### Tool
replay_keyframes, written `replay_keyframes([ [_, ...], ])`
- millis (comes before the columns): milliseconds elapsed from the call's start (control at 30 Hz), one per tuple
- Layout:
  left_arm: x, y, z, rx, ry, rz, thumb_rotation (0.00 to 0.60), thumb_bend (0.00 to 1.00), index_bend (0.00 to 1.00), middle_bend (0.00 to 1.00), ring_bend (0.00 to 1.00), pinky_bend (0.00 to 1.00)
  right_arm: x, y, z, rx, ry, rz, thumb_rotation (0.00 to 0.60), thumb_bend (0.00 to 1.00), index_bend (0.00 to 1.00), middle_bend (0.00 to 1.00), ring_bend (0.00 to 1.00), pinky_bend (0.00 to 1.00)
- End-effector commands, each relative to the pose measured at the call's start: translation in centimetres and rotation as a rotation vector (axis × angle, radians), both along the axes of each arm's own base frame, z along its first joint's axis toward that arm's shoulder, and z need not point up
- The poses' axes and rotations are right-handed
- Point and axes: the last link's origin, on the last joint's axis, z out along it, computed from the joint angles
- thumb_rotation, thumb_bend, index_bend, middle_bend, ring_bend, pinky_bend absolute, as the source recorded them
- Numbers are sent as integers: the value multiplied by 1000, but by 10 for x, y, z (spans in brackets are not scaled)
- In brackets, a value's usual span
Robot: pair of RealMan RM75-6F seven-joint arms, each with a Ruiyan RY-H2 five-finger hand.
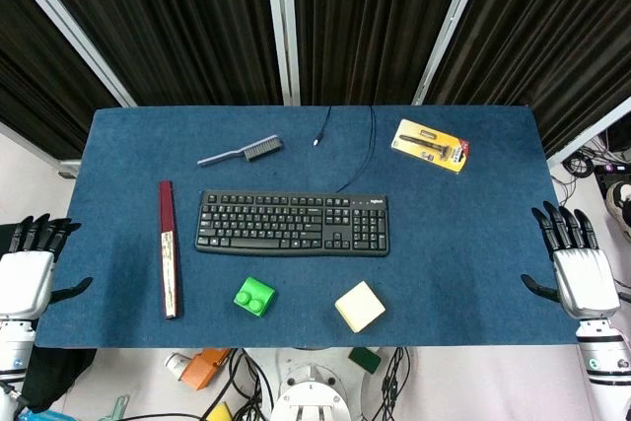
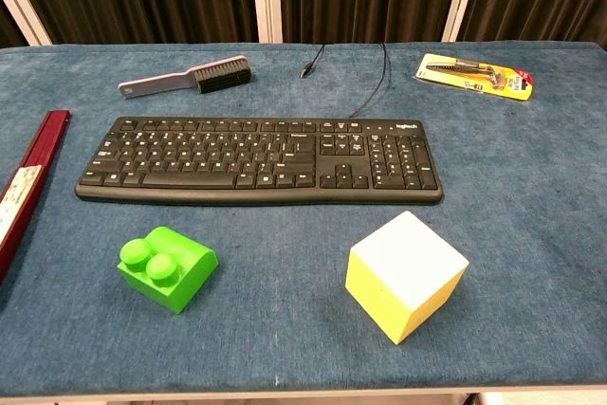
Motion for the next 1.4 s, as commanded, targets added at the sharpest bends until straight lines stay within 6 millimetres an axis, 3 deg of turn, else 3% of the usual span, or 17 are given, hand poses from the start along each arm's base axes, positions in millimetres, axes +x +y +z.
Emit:
replay_keyframes([
  [33,1,0,-1,-1,-1,-4,600,49,202,153,62,0,0,-1,-3,15,-1,-2,600,226,0,63,0,4],
  [233,4,1,-2,-2,-1,-22,600,48,202,153,63,0,13,-17,-14,88,7,49,600,226,0,63,0,5],
  [367,5,1,-1,8,-8,-31,600,48,202,152,63,0,37,-38,-27,174,67,140,600,227,0,75,37,133],
  [433,6,1,0,14,-10,-34,600,48,202,153,63,0,52,-49,-37,230,106,188,600,227,5,146,133,233],
  [533,5,0,0,17,-8,-36,600,48,202,153,64,0,70,-63,-53,323,145,221,600,296,63,368,453,507],
  [567,5,-1,0,18,-7,-35,600,48,202,153,64,0,77,-67,-62,366,161,233,600,378,107,498,606,644],
  [633,5,-2,-1,18,-8,-33,600,48,202,153,64,0,87,-72,-75,427,180,247,600,547,178,696,791,814],
  [733,3,-3,-2,19,-10,-25,600,49,201,153,64,0,98,-79,-97,509,192,254,600,848,238,852,956,968],
  [800,2,-3,-3,19,-10,-21,600,49,202,152,64,0,104,-81,-111,549,191,254,600,982,255,911,998,1000],
  [833,2,-3,-3,18,-9,-19,600,49,202,152,64,0,106,-82,-117,568,190,251,600,998,261,925,1000,1000],
  [1067,0,-3,-3,18,-6,-16,600,48,202,153,64,0,113,-86,-143,623,208,234,590,1000,287,972,1000,1000],
  [1400,-1,-1,-5,16,-9,-13,600,48,202,152,64,0,125,-93,-164,629,217,244,583,1000,278,972,1000,1000],
])
